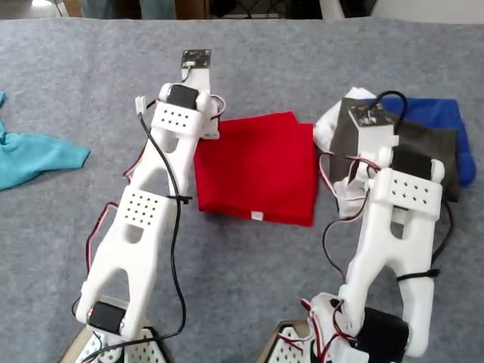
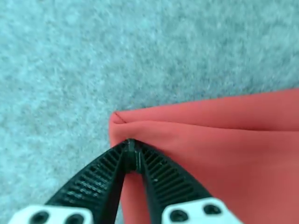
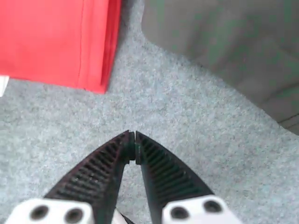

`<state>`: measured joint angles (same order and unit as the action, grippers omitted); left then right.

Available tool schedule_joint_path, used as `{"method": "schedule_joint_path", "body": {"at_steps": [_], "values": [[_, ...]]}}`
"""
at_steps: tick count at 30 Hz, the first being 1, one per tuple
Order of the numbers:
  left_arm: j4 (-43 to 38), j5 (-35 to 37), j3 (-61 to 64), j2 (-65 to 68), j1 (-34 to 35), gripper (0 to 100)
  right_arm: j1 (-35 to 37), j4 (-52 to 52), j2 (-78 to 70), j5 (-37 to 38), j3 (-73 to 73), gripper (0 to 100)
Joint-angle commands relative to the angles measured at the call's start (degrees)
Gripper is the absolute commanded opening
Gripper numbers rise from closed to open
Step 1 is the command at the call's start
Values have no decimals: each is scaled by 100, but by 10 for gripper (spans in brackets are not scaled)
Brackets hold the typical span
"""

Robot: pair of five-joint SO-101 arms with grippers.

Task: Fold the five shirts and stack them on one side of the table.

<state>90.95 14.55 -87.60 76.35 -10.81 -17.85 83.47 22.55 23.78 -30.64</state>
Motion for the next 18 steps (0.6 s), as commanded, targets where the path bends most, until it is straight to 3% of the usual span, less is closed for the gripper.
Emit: {"method": "schedule_joint_path", "body": {"at_steps": [1,10,18], "values": [[-79,0,-233,44,286,29,-79,-26,207,79,259,15],[-255,9,-251,9,910,29,53,-211,198,79,242,15],[-18,0,-637,0,752,29,554,-246,198,26,251,18]]}}
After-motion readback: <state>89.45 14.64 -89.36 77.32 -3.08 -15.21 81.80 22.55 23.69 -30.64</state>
